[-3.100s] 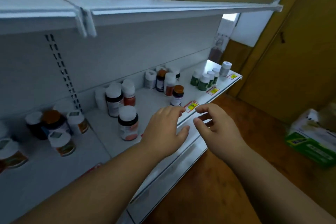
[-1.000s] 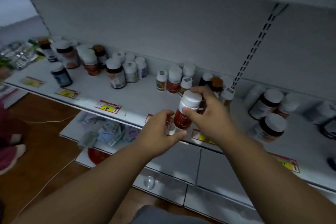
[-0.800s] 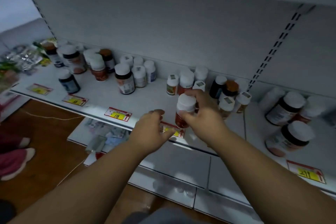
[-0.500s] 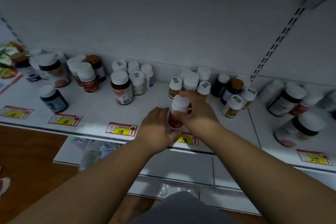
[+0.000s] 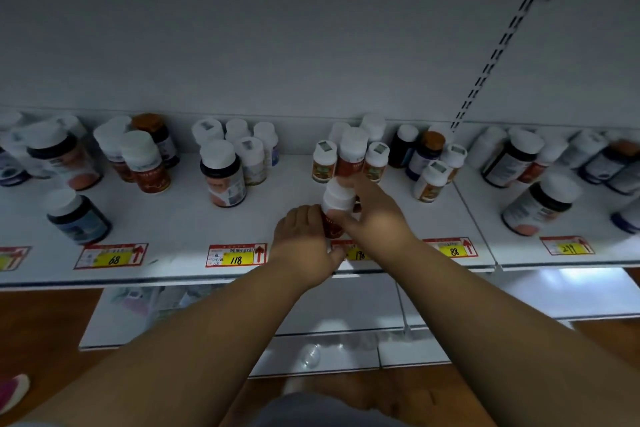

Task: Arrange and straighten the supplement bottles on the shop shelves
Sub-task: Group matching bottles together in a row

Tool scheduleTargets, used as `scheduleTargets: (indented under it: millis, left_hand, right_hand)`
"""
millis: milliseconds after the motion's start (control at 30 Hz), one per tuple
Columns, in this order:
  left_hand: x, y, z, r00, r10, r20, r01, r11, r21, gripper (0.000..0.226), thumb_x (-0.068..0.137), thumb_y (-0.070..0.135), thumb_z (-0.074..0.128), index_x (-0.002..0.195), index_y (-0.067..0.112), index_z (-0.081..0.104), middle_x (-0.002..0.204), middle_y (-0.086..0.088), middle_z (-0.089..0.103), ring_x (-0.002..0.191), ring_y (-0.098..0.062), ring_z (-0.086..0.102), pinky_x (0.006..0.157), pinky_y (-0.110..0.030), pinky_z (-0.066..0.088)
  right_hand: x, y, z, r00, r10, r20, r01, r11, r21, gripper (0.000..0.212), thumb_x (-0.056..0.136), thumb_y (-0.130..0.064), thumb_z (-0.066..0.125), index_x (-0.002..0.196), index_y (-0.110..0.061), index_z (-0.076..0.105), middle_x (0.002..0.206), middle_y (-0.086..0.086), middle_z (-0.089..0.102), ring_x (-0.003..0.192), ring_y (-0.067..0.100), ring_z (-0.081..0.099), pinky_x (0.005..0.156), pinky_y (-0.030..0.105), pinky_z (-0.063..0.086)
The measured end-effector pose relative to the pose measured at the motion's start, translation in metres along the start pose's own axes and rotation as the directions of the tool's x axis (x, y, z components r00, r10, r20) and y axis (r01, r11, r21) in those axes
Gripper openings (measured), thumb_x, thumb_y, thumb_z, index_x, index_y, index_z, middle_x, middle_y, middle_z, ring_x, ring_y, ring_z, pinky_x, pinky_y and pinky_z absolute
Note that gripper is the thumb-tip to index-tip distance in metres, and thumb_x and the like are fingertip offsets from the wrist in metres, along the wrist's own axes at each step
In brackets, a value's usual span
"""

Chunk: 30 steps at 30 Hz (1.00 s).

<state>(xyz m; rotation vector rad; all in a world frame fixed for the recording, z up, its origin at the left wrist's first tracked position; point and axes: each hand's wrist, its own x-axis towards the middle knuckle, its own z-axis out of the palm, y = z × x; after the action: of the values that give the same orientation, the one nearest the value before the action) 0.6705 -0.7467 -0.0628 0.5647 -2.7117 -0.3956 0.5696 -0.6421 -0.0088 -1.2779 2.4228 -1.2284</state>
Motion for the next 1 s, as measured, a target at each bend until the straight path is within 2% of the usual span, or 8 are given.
scheduleTargets:
  millis: [133,300,433,567,733,800,900,1000]
  left_hand:
    - [-0.005,0.004,-0.010,0.999,-0.045,-0.004,0.044,0.992,-0.116,0.057,0.075,0.043,0.068,0.117,0.006,0.055,0.109,-0.009,0.059,0.102,-0.028,0.054,0.086,-0.036,0.043]
    - [-0.022,0.031,-0.046,0.952,-0.059,-0.302,0.001,0.982,-0.189,0.060,0.072,0.031,0.075,0.120,0.008,0.048,0.115,-0.012,0.055,0.105,-0.028,0.051,0.089,-0.037,0.043]
    - [-0.018,0.076,-0.069,0.924,0.052,-0.379,-0.128,0.976,-0.178,0.055,0.075,0.026,0.067,0.122,0.004,0.051,0.119,-0.014,0.054,0.109,-0.032,0.049,0.095,-0.044,0.042]
    - [-0.010,0.149,-0.057,0.928,0.151,-0.340,-0.231,0.951,-0.208,0.050,0.078,0.027,0.063,0.122,0.003,0.053,0.121,-0.014,0.054,0.113,-0.032,0.048,0.098,-0.043,0.039]
    - [-0.014,0.272,-0.006,0.947,0.205,-0.248,-0.277,0.911,-0.305,0.049,0.080,0.028,0.064,0.124,0.010,0.051,0.120,-0.006,0.055,0.110,-0.025,0.048,0.094,-0.038,0.039]
    - [-0.013,0.320,0.012,0.939,0.256,-0.231,-0.321,0.893,-0.315,0.049,0.081,0.029,0.065,0.125,0.014,0.049,0.118,-0.002,0.054,0.108,-0.021,0.048,0.090,-0.036,0.040]
    - [-0.009,0.377,0.029,0.940,0.287,-0.186,-0.337,0.869,-0.363,0.050,0.082,0.029,0.065,0.128,0.016,0.048,0.122,-0.002,0.053,0.113,-0.021,0.048,0.094,-0.036,0.041]
    - [-0.003,0.408,0.041,0.937,0.308,-0.165,-0.349,0.858,-0.376,0.050,0.082,0.030,0.064,0.128,0.016,0.048,0.123,-0.002,0.053,0.114,-0.020,0.047,0.095,-0.034,0.040]
  right_hand:
    - [-0.003,-0.005,-0.007,0.997,-0.081,-0.008,0.080,0.994,-0.072,0.050,0.084,-0.027,0.071,0.128,-0.016,0.050,0.120,0.004,0.058,0.107,0.018,0.054,0.088,0.028,0.046]
    - [-0.013,-0.016,-0.039,0.983,-0.126,-0.130,0.108,0.984,-0.139,0.055,0.083,-0.036,0.070,0.130,-0.017,0.050,0.125,0.004,0.055,0.112,0.015,0.050,0.095,0.029,0.043]
    - [-0.035,-0.016,-0.084,0.974,-0.118,-0.191,0.089,0.984,-0.152,0.045,0.085,-0.034,0.066,0.126,-0.021,0.052,0.123,0.000,0.054,0.110,0.010,0.048,0.090,0.023,0.038]
    - [-0.079,0.004,-0.152,0.948,-0.127,-0.291,0.073,0.979,-0.188,0.036,0.086,-0.030,0.064,0.119,-0.021,0.055,0.117,-0.002,0.055,0.108,0.008,0.048,0.090,0.022,0.039]
    - [-0.152,0.060,-0.255,0.941,-0.060,-0.333,-0.028,0.966,-0.256,0.030,0.087,-0.026,0.065,0.115,-0.021,0.058,0.111,-0.010,0.053,0.103,0.008,0.048,0.080,0.008,0.035]
    - [-0.176,0.084,-0.291,0.924,-0.036,-0.381,-0.079,0.957,-0.281,0.031,0.087,-0.027,0.064,0.116,-0.021,0.059,0.109,-0.015,0.049,0.102,0.006,0.048,0.080,0.013,0.035]
    - [-0.201,0.116,-0.333,0.917,0.008,-0.398,-0.125,0.955,-0.269,0.029,0.088,-0.027,0.064,0.115,-0.019,0.060,0.110,-0.009,0.053,0.105,0.011,0.052,0.089,0.029,0.044]
    - [-0.210,0.140,-0.358,0.918,0.040,-0.395,-0.142,0.962,-0.233,0.024,0.087,-0.027,0.065,0.109,-0.019,0.061,0.104,-0.010,0.055,0.100,0.010,0.053,0.087,0.031,0.047]
